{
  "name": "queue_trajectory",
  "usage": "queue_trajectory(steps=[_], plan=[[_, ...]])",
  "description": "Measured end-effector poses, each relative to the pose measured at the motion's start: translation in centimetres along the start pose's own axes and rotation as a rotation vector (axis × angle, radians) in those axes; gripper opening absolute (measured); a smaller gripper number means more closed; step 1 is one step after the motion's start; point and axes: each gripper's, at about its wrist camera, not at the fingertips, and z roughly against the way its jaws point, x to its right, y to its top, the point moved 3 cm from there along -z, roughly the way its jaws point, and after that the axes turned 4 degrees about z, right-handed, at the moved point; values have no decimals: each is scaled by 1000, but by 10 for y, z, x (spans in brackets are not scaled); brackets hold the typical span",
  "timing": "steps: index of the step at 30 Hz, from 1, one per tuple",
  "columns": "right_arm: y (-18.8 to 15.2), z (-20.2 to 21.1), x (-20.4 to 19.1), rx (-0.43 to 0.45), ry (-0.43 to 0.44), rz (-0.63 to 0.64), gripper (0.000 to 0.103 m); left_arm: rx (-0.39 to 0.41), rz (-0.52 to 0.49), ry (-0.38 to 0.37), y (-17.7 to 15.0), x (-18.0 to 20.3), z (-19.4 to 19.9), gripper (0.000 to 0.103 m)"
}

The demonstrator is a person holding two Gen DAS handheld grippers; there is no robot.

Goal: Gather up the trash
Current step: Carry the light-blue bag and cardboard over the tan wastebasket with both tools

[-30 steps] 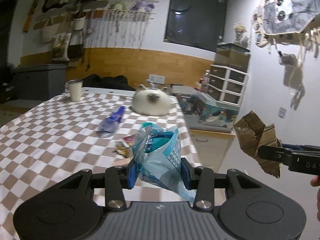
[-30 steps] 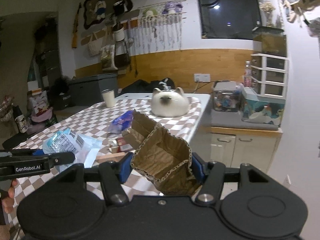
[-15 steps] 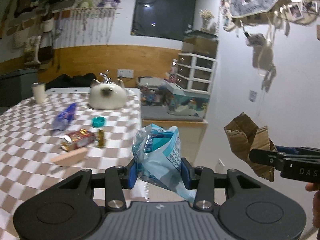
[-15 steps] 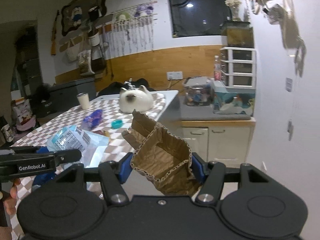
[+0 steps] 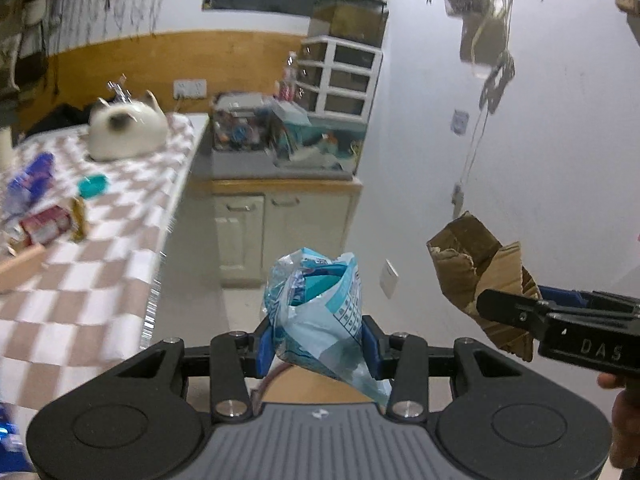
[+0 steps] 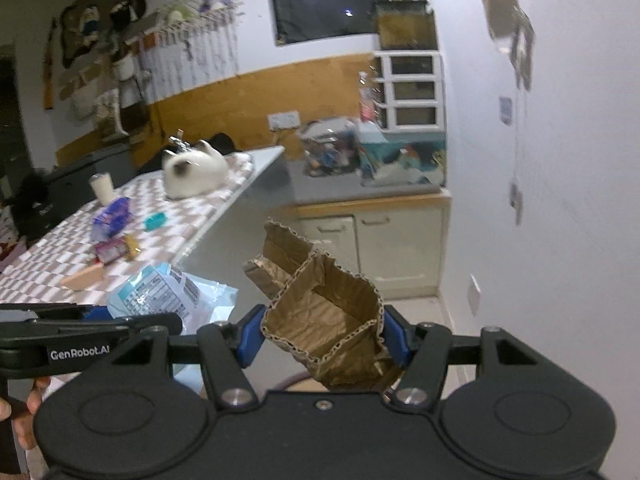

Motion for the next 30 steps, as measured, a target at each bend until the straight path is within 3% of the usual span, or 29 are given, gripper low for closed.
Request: queue_trajectory(steps=[10,18,22,30], plan=[[-33,-54,24,-142,-54,-58,62,-185,52,-10,-24,4,-78,44],[-72,-118,40,-315,-66,-98,62,-352,89,51,-51,-18,-140,44],[-97,-149,47,-400,-67,-151,62,-418,77,83,-63,-28,-166,44],[-127,-197,49,-514,-69,-183,63,-491,-6,81,-76,-27,-199,44]])
